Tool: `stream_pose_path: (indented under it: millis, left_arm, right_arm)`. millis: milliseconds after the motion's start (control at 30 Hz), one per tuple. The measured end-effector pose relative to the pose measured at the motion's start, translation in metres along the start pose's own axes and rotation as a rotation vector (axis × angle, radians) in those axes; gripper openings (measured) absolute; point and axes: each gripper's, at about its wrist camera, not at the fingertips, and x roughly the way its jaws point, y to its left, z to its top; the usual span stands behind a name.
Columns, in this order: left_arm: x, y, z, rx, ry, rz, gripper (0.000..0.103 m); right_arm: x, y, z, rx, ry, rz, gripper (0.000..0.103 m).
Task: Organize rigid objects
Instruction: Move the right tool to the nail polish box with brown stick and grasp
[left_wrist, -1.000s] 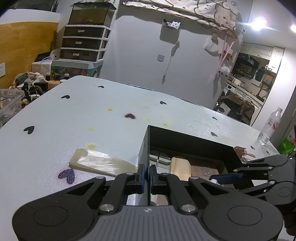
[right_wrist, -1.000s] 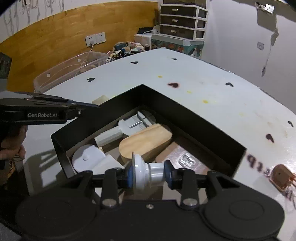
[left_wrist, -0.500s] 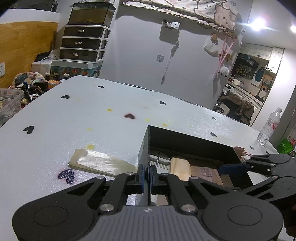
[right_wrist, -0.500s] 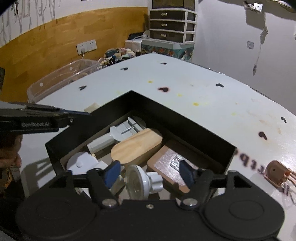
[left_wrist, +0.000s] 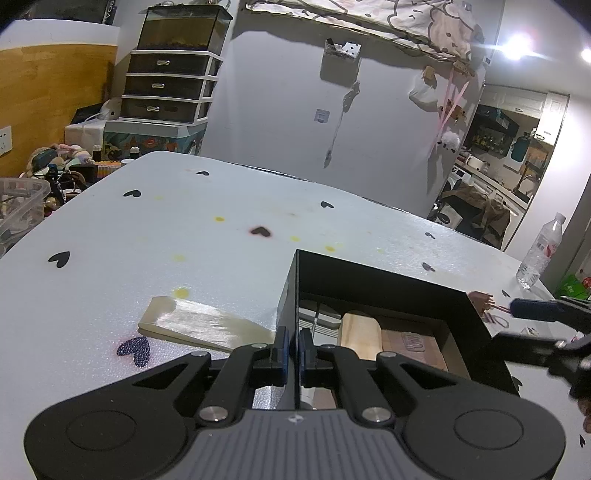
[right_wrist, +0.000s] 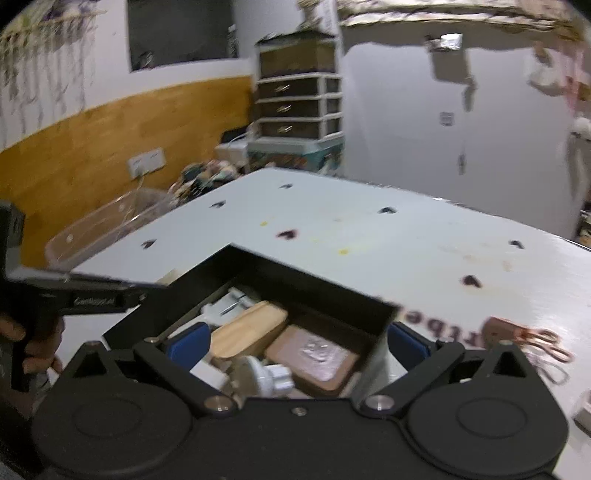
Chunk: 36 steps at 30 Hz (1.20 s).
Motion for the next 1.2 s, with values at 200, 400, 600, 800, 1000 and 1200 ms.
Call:
stream_pose_path:
  millis: [200,400,600,800,1000,1200]
  left_arm:
    - [0.000,0.001,0.000,0.000,0.000,0.005,0.005]
    - [-0.001,0.000,0.000,0.002,-0.001,0.011,0.005]
    - [-0.001,0.000,0.000,0.002,-0.001,0.011,0.005]
    - [0.000,0.000,0.000,0.001,0.000,0.009,0.005]
    - [0.000,0.001,-0.001,0.000,0.000,0.009,0.005]
    - [0.000,0.001,-0.001,0.000,0.000,0.009,0.005]
  right_arm:
    - [-0.018,-0.040,-0.015,0.148,-0.066,-0.163,0.103]
    - [-0.028,-0.102,-0.045,0.332,-0.079,-0.425,0.103]
    - [-0.036,-0.166,-0.069,0.502,-0.071,-0.641,0.103]
    - [-0.028,-0.212,-0.081,0.588,-0.028,-0.717,0.103]
    - [-0.015,-0.232,-0.081,0.612,0.002,-0.685,0.103]
    - [0.001,-0.238,-0.080,0.586,0.058,-0.747,0.102]
